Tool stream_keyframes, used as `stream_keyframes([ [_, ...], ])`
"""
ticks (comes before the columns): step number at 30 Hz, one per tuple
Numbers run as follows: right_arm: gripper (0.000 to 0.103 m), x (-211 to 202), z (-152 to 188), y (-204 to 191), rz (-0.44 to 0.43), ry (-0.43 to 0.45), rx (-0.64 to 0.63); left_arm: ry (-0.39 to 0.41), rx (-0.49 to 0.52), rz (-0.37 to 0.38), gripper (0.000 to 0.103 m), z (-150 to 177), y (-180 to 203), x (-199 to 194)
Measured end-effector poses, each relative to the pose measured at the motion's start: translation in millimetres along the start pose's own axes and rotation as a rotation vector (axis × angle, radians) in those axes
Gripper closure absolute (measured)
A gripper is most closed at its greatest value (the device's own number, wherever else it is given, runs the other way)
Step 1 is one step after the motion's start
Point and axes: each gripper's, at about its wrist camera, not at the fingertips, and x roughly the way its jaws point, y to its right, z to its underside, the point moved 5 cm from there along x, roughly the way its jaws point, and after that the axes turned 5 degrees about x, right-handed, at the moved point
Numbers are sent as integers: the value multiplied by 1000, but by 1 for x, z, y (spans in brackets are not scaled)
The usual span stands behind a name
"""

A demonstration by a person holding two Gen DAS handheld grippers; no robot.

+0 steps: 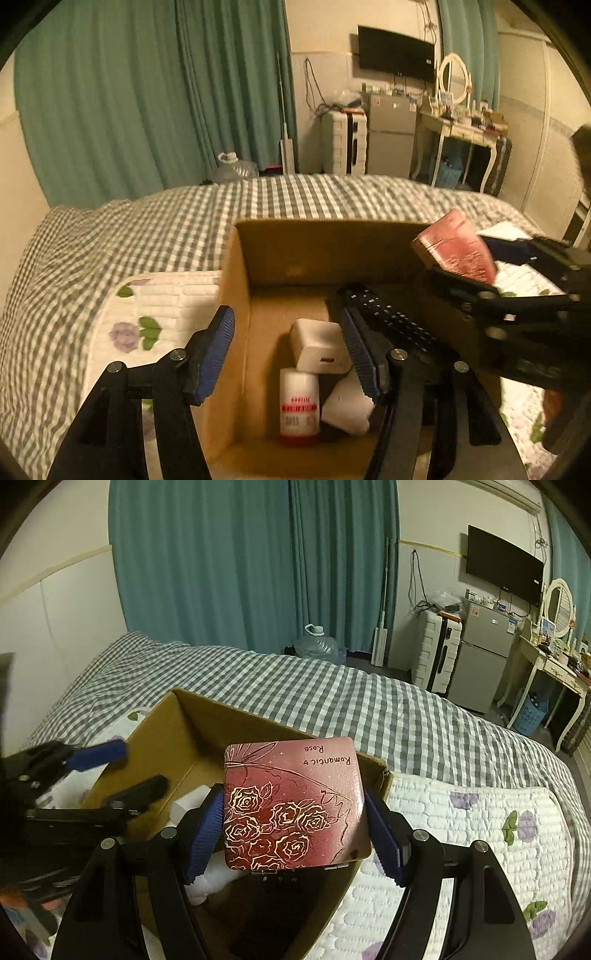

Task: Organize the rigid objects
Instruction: 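Carry the pink box and white charger into the cardboard box and release both, then grasp the light blue earbud case with the left tool while the right tool grasps the white plug charger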

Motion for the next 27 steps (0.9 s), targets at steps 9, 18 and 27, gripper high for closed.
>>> stream_keyframes([
  [9,30,11,7,-32,22,-65,-37,48,-36,2,34,18,-15,-49],
  [18,15,-42,17,-40,58,-22,17,-18,-79,-40,34,72,-32,-71],
  [27,8,-144,42,-44,100,12,17,-53,-92,-60,34,102,-27,-115],
])
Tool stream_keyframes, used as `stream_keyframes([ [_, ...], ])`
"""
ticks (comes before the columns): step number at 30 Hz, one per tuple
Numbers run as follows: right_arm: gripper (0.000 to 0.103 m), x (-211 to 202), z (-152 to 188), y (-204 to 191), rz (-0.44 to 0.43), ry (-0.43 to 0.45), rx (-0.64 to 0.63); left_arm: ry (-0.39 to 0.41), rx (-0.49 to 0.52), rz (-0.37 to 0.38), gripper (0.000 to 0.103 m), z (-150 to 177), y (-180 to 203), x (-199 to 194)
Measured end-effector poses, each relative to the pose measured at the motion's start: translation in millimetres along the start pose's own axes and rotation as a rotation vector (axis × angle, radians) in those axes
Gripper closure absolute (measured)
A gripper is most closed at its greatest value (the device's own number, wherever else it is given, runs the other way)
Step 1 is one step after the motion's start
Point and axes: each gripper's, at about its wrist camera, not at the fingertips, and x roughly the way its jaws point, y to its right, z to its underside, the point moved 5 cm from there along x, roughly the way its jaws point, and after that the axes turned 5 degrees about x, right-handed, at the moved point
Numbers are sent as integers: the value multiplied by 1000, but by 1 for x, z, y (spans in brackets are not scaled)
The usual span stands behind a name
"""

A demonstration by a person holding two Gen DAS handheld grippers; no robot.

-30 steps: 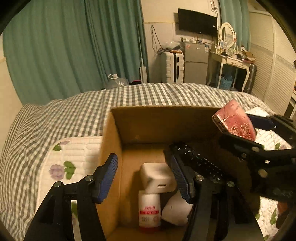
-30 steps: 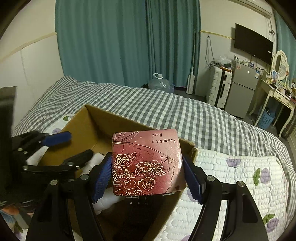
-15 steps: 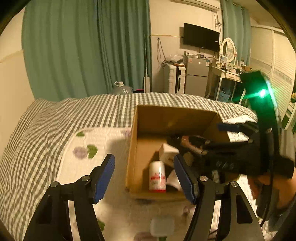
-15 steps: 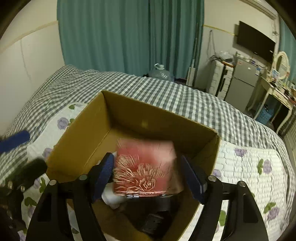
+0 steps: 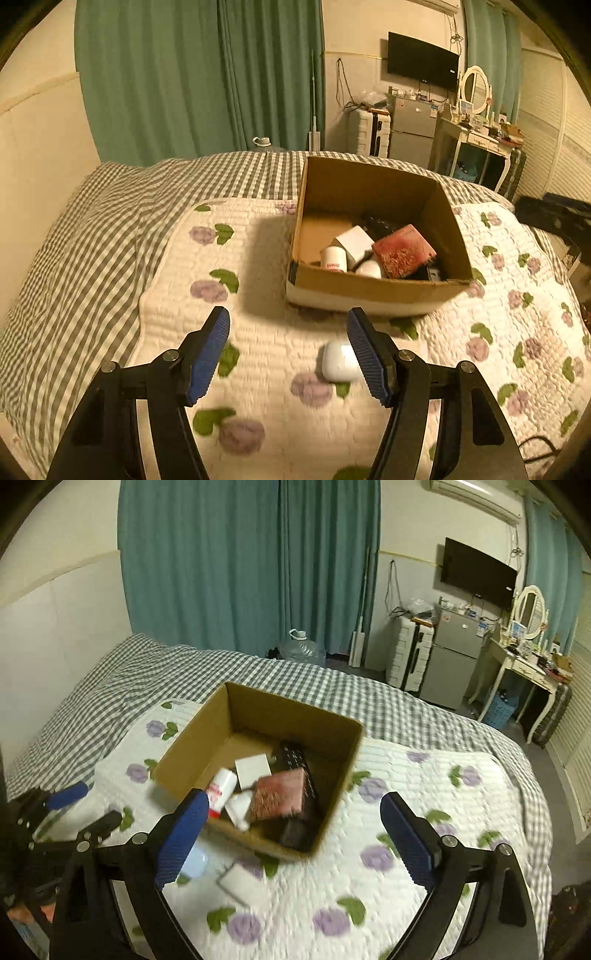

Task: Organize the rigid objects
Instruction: 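Grasp the light blue earbud case with the left tool while the right tool grasps the white plug charger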

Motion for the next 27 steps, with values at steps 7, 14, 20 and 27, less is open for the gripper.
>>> stream_keyframes([
  [7,8,-10,53,8,15,-49,24,-28,22,-3,34,20,21,6],
  [14,8,49,105,12,-2,-131,22,-132,73,4,34,48,48,69],
  [20,8,87,133,23,-56,-139,50,-224,89,40,34,67,62,123],
  [27,8,107,143,28,-86,-199,82,-237,126,12,34,67,71,141],
])
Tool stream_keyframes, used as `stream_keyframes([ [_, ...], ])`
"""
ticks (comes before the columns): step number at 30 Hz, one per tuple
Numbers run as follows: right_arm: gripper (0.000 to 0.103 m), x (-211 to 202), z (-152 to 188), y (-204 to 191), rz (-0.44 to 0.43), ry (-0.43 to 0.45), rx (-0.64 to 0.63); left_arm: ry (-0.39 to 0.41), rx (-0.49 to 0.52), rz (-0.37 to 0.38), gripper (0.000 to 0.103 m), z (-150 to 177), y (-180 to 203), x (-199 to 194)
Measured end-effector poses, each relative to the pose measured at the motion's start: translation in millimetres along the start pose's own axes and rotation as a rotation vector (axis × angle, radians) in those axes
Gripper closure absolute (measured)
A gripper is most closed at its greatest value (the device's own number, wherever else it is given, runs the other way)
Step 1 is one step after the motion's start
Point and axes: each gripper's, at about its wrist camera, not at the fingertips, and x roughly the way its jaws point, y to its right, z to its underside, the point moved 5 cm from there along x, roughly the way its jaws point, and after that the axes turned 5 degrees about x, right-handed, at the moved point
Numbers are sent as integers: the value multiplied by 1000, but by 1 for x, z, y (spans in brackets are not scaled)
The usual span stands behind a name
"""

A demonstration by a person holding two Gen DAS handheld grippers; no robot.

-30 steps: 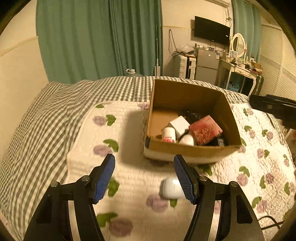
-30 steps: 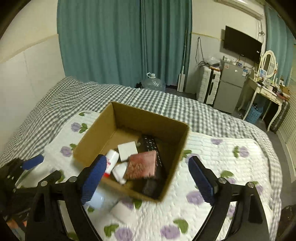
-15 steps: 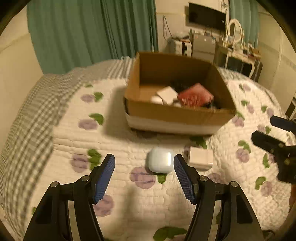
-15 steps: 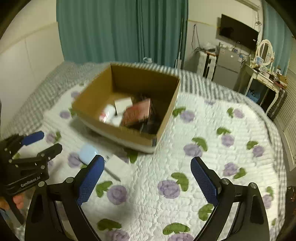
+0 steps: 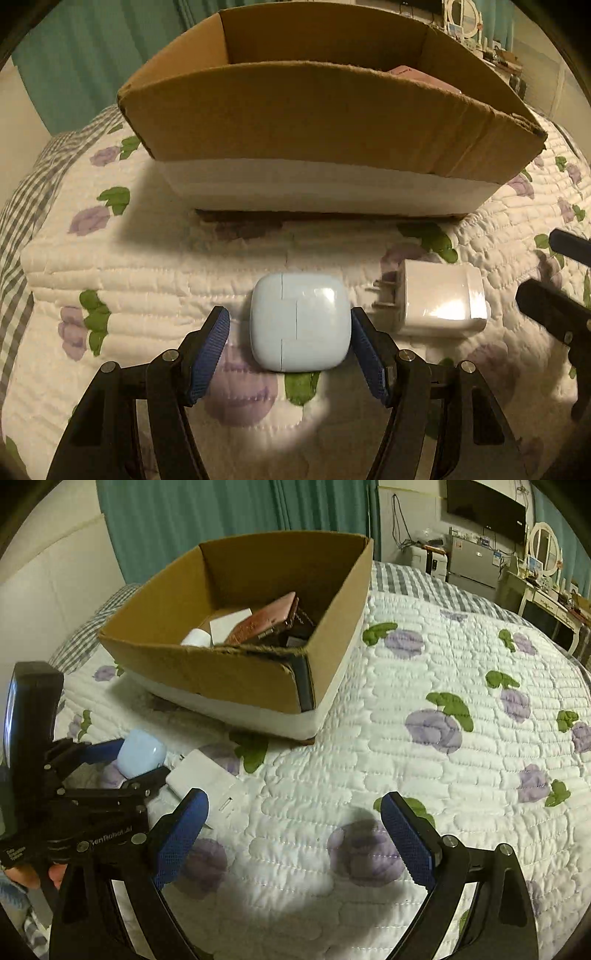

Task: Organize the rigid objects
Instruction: 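Grasp the light blue earbud case with the left tool while the right tool grasps the white plug charger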

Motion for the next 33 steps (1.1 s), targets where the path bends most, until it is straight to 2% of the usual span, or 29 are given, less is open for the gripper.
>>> stream_keyframes([
  [2,8,0,2,0,0,-2,-2,8,-10,11,37,1,-2,-4],
  [3,8,-1,3,0,2,2,-5,16,-16,18,48,2,-2,-8],
  [4,8,-2,3,-1,3,7,-9,25,-25,30,52,3,-3,-13],
  [9,8,-12,6,-8,-7,31,-34,49,-84,42,53,14,-15,-38],
  [15,8,-10,5,-33,-14,3,-119,91,-126,42,53,22,-33,-71],
  [24,8,28,-2,-65,-28,-67,-183,81,-132,46,53,20,-44,-67],
  [27,11,42,-6,-71,-40,-86,-182,63,-132,46,53,22,-46,-60],
  [33,25,64,0,-72,-46,-133,-181,51,-122,35,53,23,-42,-57],
])
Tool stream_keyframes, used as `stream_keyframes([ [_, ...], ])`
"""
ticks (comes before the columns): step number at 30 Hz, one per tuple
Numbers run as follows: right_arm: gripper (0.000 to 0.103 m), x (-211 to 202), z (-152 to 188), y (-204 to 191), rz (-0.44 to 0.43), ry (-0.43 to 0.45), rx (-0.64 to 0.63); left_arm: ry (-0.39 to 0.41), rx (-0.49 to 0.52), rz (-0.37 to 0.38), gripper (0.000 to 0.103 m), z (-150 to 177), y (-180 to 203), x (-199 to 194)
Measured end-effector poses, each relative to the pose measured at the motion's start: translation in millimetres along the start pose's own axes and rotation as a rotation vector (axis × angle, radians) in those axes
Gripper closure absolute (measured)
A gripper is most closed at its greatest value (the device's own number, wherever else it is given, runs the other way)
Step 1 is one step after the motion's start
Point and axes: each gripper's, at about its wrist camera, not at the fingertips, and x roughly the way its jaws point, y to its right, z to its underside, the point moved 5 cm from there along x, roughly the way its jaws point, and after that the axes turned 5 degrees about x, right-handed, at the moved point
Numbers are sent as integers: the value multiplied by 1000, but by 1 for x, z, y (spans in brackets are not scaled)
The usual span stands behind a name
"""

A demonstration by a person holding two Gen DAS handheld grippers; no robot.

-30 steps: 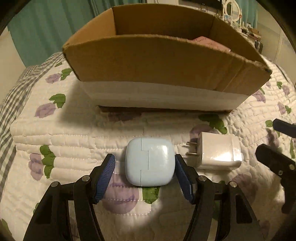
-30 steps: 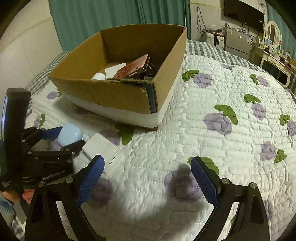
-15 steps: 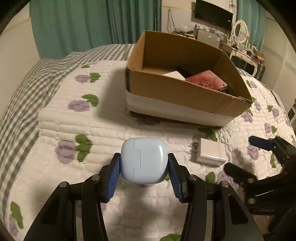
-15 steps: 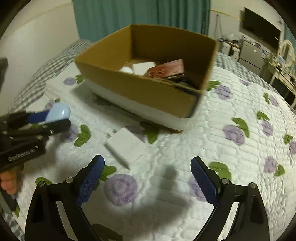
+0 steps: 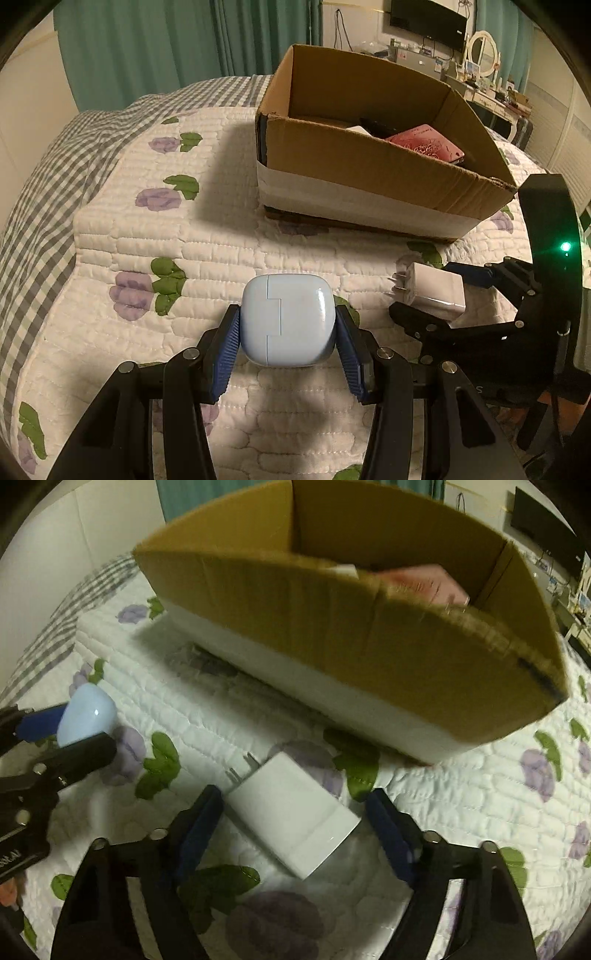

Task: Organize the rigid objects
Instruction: 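Grasp the light blue earbud case with the left tool while the right tool grasps the white plug charger, then carry the earbud case and plug charger into the cardboard box and release both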

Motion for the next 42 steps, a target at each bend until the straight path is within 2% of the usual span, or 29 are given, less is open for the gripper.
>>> stream_keyframes([
  [3,39,-2,2,2,-12,16,5,-6,12,-6,53,1,4,2],
  [16,39,-39,11,-3,32,86,-23,2,25,-22,53,1,14,-8],
  [24,39,-105,12,-3,63,166,-49,52,21,7,53,-6,24,-50],
  [34,39,-195,-15,-5,132,312,-58,164,30,27,53,-48,31,-113],
  [42,39,-236,-56,0,146,408,-60,226,63,20,53,-97,31,-124],
])
